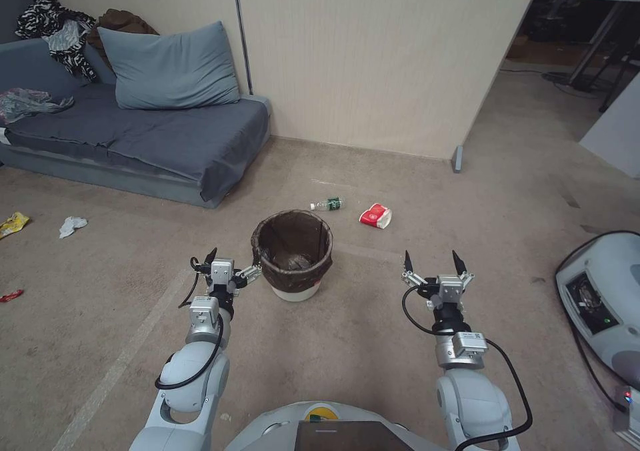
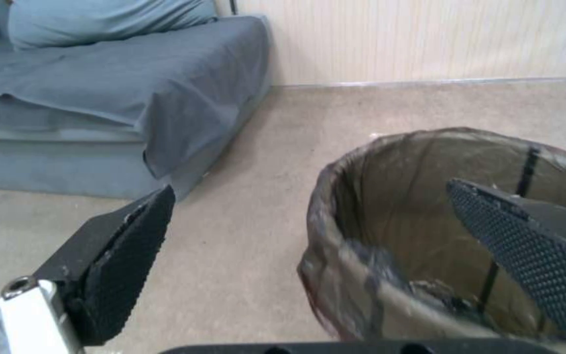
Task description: Pick up the trash bin, then pick up the garbage from the floor and place it into the trash bin.
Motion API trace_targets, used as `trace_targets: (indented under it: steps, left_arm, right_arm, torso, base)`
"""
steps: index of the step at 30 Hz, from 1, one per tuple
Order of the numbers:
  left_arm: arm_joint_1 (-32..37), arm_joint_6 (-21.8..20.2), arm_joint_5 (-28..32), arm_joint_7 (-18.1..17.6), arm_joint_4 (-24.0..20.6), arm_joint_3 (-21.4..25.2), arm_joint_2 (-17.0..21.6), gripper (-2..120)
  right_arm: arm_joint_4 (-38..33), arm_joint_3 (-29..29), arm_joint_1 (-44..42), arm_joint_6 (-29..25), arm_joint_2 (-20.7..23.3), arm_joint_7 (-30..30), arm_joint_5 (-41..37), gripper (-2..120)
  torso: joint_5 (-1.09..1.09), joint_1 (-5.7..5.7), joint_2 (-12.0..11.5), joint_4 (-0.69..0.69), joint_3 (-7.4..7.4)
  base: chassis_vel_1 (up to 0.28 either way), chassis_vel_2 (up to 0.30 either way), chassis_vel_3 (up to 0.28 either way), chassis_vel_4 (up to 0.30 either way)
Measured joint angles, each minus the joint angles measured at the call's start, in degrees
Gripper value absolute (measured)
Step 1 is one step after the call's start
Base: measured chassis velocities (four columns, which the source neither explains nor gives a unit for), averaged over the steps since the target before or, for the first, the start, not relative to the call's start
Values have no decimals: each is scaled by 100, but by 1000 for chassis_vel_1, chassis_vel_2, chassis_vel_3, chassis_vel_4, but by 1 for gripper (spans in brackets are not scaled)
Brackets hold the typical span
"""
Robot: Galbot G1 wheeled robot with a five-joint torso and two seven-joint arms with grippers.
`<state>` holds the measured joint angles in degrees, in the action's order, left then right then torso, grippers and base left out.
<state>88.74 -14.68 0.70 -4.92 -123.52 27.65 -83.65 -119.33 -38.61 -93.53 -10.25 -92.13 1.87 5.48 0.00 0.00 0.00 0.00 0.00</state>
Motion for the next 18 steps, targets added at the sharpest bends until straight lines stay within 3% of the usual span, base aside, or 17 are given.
trace_targets:
  steps: [18]
  left_arm:
    - [9, -3, -4, 3, -23, -7, 0, 100]
  right_arm:
    - [11, 6, -2, -4, 0, -14, -35, 100]
  torso:
    - [-1, 0, 0, 0, 0]
  base:
    - [-131, 124, 133, -132]
